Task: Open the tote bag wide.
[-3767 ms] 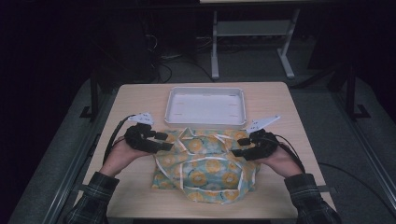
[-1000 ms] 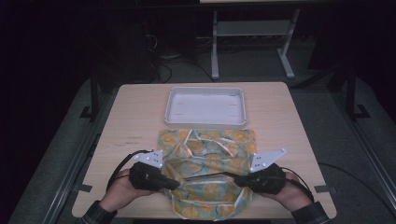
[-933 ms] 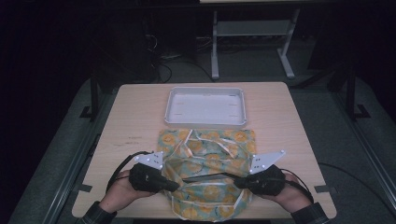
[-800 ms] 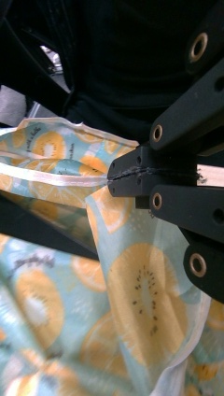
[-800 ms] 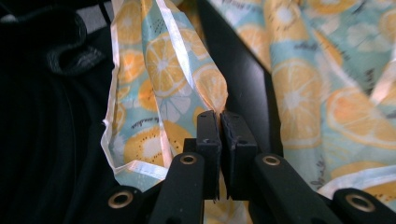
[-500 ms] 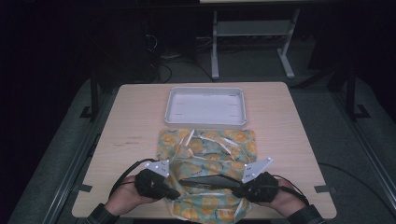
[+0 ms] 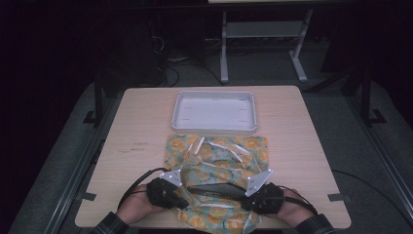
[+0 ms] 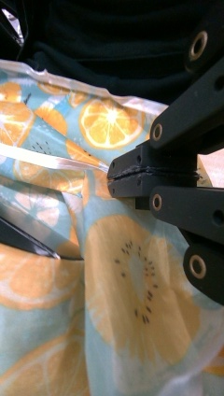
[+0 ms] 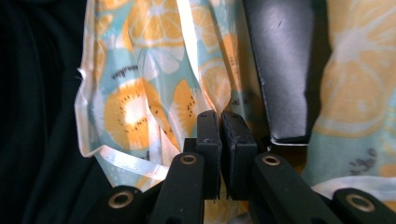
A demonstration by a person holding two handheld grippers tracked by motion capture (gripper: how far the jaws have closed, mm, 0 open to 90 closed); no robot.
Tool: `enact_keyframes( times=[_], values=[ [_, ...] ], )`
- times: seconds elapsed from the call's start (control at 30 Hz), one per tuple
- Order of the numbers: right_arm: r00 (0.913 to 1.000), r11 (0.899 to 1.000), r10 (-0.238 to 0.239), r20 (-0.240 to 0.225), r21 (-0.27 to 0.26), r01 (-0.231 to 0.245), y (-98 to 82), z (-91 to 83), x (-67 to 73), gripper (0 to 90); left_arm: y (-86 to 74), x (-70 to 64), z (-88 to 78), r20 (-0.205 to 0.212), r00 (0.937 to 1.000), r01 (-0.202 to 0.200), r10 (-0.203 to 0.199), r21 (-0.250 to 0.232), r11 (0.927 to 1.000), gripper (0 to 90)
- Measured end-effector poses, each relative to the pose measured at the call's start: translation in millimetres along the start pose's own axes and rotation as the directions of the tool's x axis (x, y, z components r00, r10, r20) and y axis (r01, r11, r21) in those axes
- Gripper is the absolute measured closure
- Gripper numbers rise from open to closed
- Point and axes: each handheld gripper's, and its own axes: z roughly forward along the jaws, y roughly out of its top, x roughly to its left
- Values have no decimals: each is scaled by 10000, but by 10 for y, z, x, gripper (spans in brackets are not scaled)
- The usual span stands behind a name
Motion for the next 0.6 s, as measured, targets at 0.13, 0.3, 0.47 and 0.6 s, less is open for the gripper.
enact_keyframes(
  times=[0.13,0.3,0.47,0.6],
  values=[
    [9998,9996,-182,115,240,179,1,32,0,857,4,-21,-29,-38,10000,80,-80,-115,9999,795],
    [9996,9990,-199,192,395,191,2,48,3,863,44,-101,-255,-7,10000,-65,65,-776,9970,707],
    [9993,9987,-272,246,443,261,6,56,9,864,116,-187,-487,-287,9990,-374,334,-1529,9875,592],
    [9994,9987,-259,230,437,248,6,57,7,865,213,-213,-600,-538,9965,-740,641,-2087,9752,745]
  ],
)
